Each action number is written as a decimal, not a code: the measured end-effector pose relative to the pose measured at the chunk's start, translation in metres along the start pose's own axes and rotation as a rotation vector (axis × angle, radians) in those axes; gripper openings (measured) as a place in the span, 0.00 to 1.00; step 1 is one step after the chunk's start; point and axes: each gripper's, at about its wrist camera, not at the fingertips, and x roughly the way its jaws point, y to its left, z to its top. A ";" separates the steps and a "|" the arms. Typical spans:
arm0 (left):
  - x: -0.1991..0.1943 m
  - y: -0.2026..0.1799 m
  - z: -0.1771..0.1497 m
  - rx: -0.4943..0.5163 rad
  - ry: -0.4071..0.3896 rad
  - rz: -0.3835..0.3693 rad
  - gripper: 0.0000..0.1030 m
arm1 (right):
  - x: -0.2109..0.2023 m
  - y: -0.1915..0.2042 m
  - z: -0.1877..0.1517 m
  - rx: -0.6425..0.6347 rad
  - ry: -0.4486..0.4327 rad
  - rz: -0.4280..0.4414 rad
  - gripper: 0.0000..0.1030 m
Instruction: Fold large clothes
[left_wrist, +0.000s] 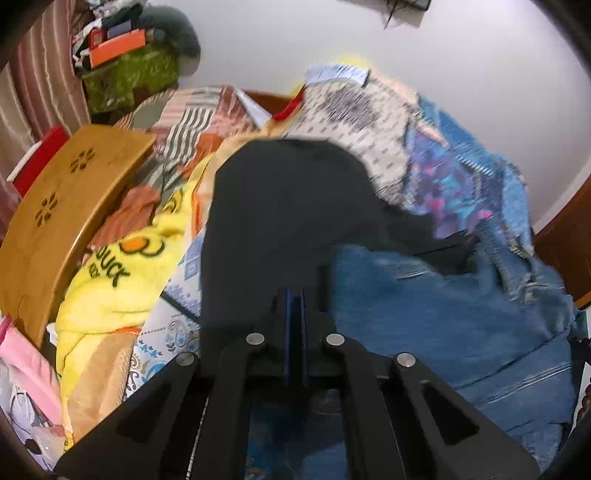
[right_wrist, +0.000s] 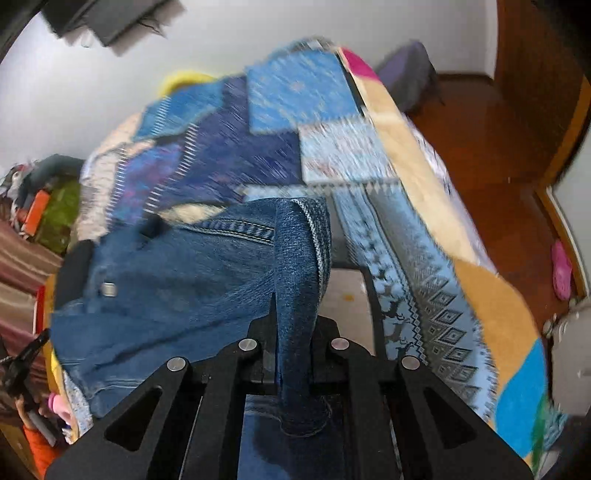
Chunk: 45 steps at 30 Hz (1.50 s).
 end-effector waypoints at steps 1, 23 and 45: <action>0.000 0.001 -0.002 0.010 -0.009 0.005 0.03 | -0.002 0.000 -0.002 -0.017 -0.024 -0.003 0.09; -0.123 -0.025 -0.043 0.176 -0.126 -0.051 0.40 | -0.147 0.053 -0.067 -0.240 -0.250 -0.106 0.63; -0.129 0.009 -0.193 0.192 0.182 -0.147 0.55 | -0.152 0.048 -0.176 -0.259 -0.105 0.000 0.80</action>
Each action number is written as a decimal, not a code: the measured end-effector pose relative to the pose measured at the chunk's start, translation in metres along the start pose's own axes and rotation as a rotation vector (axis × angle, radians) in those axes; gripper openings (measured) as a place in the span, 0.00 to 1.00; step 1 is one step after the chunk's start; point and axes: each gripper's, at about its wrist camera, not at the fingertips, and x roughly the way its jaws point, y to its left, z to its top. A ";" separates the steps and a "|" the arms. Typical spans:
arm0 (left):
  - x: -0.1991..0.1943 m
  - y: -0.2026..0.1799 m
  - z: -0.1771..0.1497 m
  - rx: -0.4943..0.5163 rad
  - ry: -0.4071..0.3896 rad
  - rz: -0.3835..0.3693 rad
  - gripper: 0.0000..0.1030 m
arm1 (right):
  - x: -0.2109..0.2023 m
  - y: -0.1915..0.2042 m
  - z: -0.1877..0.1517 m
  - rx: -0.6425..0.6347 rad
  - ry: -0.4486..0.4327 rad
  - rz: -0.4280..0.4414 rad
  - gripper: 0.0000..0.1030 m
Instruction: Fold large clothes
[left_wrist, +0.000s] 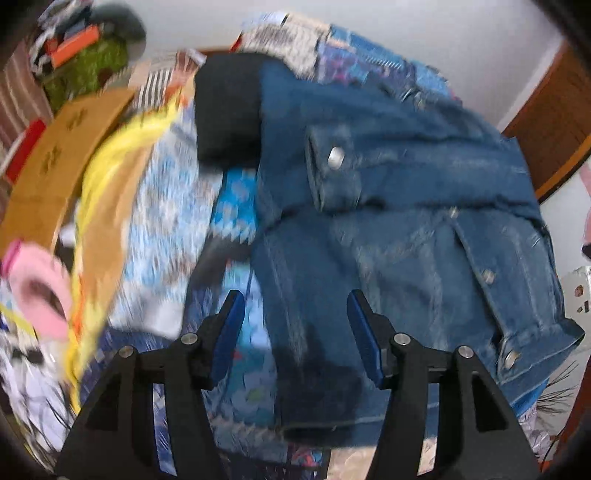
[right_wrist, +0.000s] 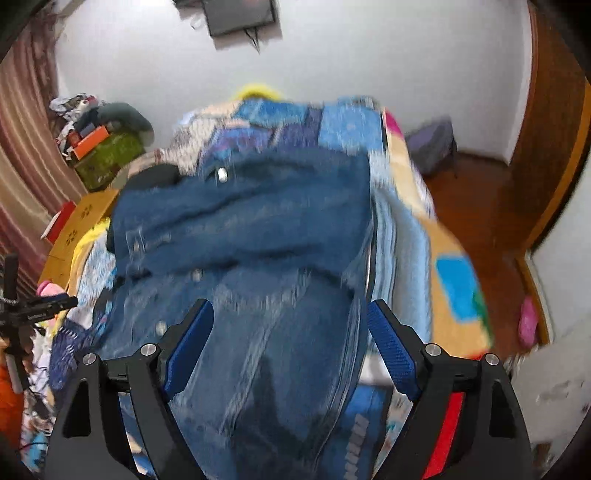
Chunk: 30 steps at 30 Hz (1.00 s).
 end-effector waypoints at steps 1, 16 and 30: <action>0.004 0.003 -0.006 -0.015 0.016 -0.011 0.55 | 0.005 -0.004 -0.006 0.026 0.032 0.018 0.80; 0.075 0.033 -0.040 -0.230 0.238 -0.260 0.55 | 0.020 -0.038 -0.052 0.278 0.178 0.117 0.80; 0.074 0.011 -0.020 -0.215 0.196 -0.405 0.22 | 0.026 -0.035 -0.035 0.328 0.135 0.294 0.21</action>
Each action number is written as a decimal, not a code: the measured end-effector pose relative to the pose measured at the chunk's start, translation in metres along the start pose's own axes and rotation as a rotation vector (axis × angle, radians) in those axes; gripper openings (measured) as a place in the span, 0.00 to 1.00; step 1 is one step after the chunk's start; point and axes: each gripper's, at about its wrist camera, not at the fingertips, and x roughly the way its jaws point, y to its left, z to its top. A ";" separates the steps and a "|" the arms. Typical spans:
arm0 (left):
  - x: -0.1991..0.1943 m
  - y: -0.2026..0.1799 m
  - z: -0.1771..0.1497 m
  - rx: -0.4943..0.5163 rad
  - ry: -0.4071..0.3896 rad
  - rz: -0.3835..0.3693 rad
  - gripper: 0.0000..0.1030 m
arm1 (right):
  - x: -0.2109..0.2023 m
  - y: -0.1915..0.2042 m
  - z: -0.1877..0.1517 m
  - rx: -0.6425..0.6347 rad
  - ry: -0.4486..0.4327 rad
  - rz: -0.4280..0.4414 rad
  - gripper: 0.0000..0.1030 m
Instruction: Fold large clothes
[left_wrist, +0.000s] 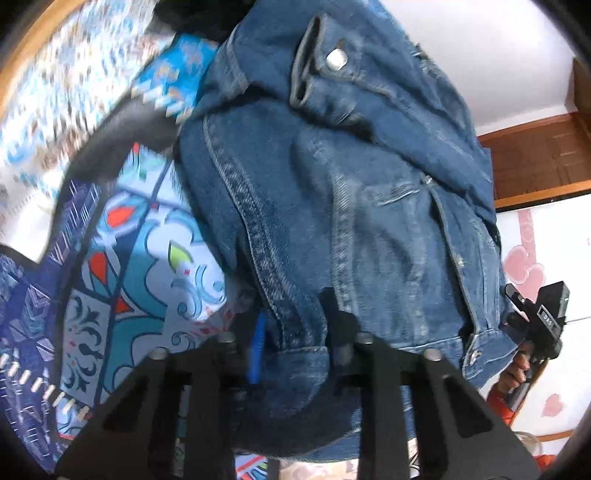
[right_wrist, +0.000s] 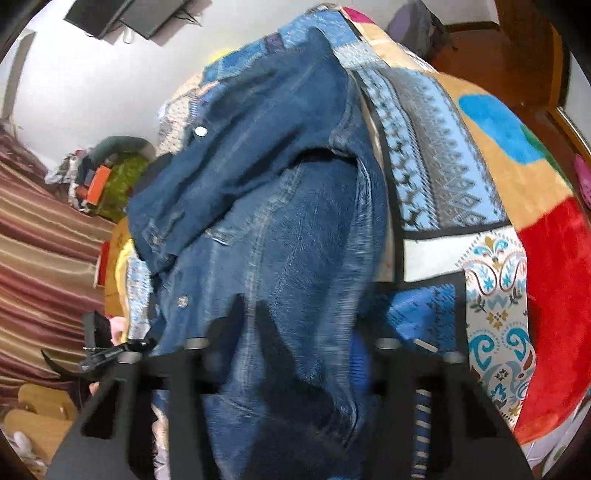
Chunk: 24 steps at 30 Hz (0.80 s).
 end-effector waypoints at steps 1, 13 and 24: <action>-0.008 -0.008 0.002 0.013 -0.029 0.006 0.22 | -0.003 0.003 0.002 -0.003 0.000 0.036 0.10; -0.095 -0.102 0.066 0.167 -0.293 -0.084 0.18 | -0.029 0.057 0.065 -0.173 -0.150 0.086 0.07; -0.078 -0.072 0.182 0.054 -0.425 0.077 0.19 | 0.028 0.021 0.171 -0.053 -0.254 -0.110 0.07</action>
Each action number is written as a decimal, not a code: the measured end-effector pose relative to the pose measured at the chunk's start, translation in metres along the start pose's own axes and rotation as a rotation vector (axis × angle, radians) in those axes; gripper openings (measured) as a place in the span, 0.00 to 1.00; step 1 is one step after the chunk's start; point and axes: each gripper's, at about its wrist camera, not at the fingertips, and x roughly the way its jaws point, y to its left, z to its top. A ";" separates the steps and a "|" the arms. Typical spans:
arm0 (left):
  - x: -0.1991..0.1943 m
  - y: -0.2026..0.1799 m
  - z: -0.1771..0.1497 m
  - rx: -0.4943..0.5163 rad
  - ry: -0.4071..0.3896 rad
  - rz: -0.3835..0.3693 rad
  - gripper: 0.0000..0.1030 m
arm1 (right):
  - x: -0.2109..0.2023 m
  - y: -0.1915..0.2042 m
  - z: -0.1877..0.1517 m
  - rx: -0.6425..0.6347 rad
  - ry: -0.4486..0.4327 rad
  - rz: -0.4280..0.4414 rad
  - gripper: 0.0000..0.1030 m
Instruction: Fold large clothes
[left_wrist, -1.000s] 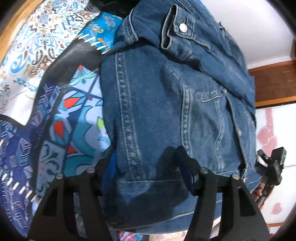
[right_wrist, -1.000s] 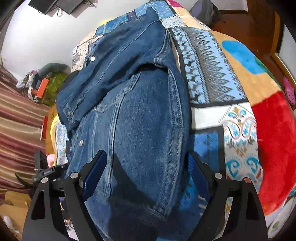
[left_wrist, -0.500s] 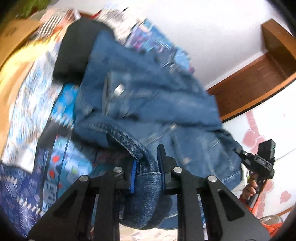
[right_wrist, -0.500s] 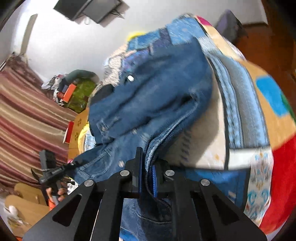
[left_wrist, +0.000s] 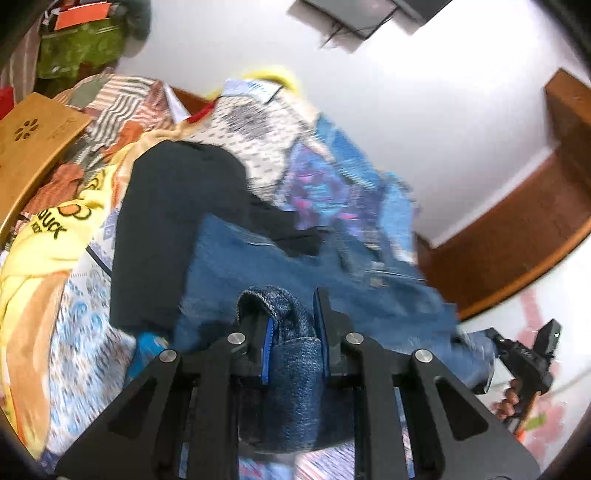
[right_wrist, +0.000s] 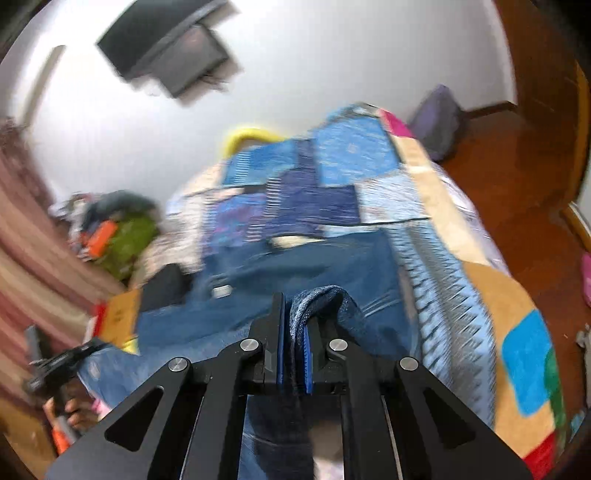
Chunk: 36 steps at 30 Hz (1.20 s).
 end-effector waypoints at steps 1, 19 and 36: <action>0.016 0.003 0.000 0.004 0.024 0.020 0.19 | 0.021 -0.011 0.001 0.026 0.037 -0.019 0.07; 0.032 -0.033 -0.048 0.351 0.122 0.311 0.38 | 0.000 0.018 -0.033 -0.337 0.057 -0.285 0.17; -0.010 -0.012 -0.101 0.354 0.157 0.304 0.53 | -0.039 0.024 -0.080 -0.354 0.082 -0.217 0.45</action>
